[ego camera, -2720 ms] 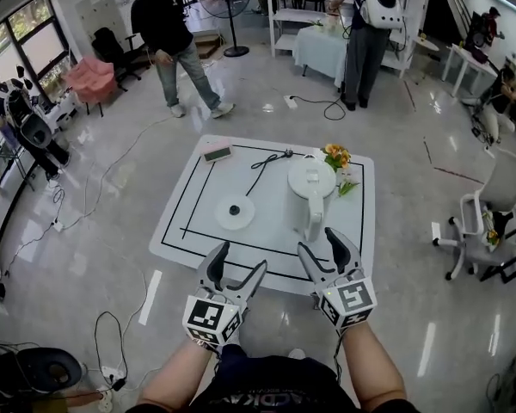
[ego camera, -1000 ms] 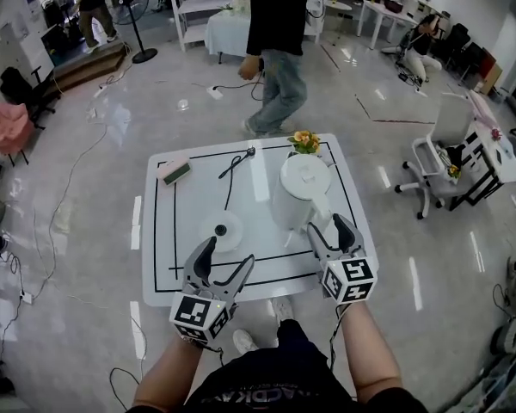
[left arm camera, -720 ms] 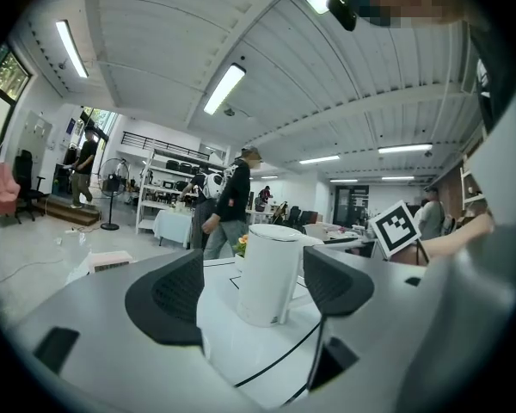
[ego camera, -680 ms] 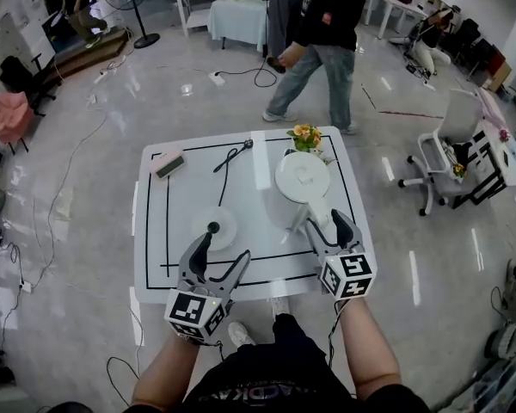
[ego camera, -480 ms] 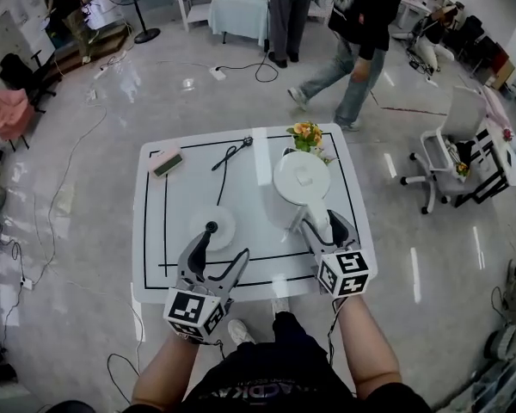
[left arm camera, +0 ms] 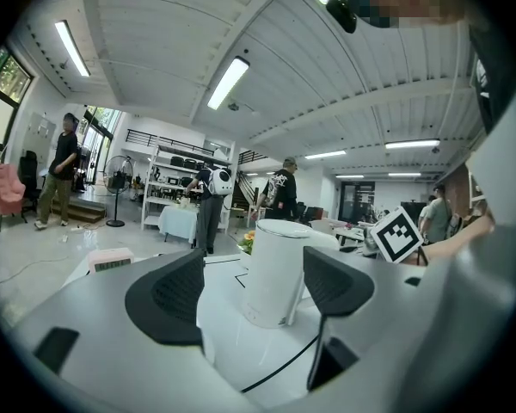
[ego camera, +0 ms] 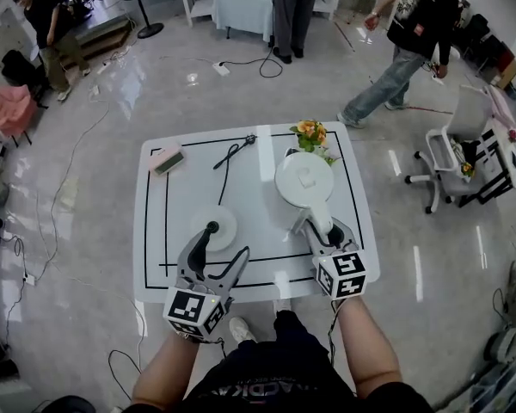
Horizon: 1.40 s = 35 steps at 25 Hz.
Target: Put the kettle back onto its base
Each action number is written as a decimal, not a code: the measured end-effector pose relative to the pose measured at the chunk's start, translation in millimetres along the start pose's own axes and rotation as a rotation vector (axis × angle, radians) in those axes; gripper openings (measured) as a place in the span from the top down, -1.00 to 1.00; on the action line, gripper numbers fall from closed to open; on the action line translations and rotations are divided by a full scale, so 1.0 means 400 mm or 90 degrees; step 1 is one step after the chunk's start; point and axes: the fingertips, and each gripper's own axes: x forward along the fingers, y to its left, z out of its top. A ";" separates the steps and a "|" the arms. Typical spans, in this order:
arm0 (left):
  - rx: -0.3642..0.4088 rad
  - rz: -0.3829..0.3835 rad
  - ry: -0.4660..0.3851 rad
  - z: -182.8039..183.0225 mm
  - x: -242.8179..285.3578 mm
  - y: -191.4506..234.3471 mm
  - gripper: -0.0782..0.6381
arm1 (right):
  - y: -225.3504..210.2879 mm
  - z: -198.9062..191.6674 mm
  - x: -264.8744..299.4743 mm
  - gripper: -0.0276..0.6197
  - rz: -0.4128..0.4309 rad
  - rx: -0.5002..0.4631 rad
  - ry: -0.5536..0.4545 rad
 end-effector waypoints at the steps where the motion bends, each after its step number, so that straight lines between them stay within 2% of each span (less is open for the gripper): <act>1: -0.001 0.001 0.000 0.000 -0.001 0.001 -0.20 | 0.000 0.000 -0.001 0.52 -0.002 -0.001 0.000; 10: 0.000 0.006 0.000 0.004 -0.009 0.004 -0.20 | 0.000 -0.001 0.000 0.54 -0.009 -0.010 0.001; 14: 0.001 0.012 -0.002 0.006 -0.017 0.009 -0.20 | -0.007 0.003 -0.003 0.54 -0.004 -0.012 -0.019; 18: 0.003 0.024 -0.003 0.013 -0.026 0.020 -0.19 | -0.021 0.032 -0.007 0.54 0.002 -0.011 -0.053; 27: -0.001 0.053 -0.018 0.031 -0.044 0.050 -0.19 | -0.032 0.084 0.011 0.55 0.009 -0.022 -0.087; 35: -0.009 0.083 -0.036 0.047 -0.072 0.082 -0.19 | -0.004 0.152 0.035 0.55 0.039 -0.046 -0.115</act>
